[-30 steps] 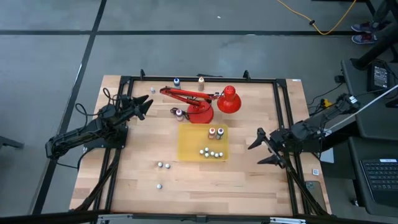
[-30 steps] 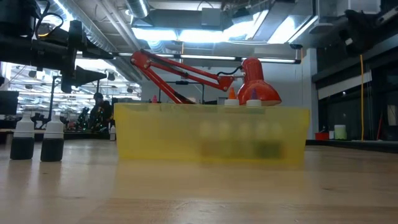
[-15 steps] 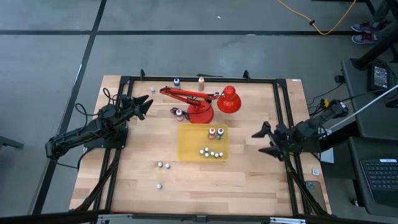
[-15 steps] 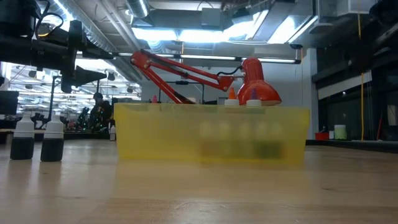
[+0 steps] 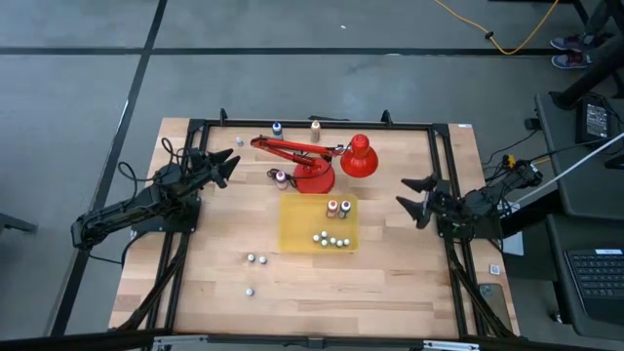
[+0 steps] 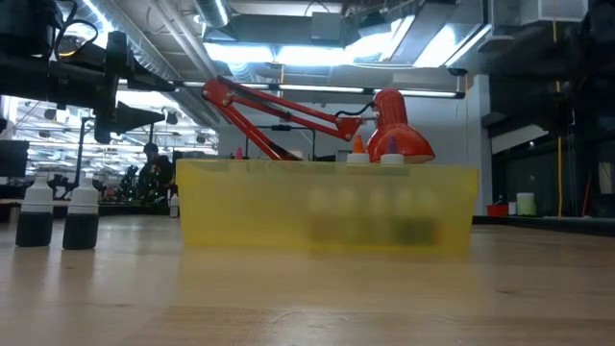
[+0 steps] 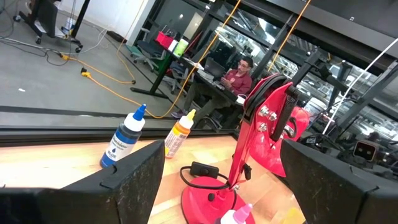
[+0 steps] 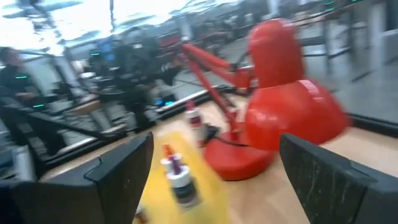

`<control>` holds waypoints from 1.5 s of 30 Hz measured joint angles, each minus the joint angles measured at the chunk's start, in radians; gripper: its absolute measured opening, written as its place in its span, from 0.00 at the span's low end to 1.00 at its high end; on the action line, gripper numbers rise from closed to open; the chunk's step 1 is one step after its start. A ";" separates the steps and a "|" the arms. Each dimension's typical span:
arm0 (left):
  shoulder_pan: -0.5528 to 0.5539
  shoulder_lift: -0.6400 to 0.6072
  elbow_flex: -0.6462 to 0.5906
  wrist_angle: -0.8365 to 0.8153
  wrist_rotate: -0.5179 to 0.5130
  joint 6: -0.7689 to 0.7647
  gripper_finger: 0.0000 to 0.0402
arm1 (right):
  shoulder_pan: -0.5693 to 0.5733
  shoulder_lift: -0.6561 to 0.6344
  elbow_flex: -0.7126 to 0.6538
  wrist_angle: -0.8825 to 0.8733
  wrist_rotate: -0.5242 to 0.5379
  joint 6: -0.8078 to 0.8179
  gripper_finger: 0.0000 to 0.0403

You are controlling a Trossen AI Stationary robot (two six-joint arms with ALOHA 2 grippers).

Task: Pick & Place food coloring
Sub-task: Put the small black food bottle into the yellow bin

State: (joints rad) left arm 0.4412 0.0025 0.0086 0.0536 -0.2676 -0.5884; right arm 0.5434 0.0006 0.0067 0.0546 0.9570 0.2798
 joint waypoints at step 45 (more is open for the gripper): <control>0.000 0.000 0.000 0.005 -0.052 -0.035 0.77 | 0.000 0.025 0.000 -0.011 0.071 0.003 0.86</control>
State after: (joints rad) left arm 0.4412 0.0027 0.0086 0.0582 -0.3197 -0.6236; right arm 0.5434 0.0253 0.0067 0.0433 1.0279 0.2825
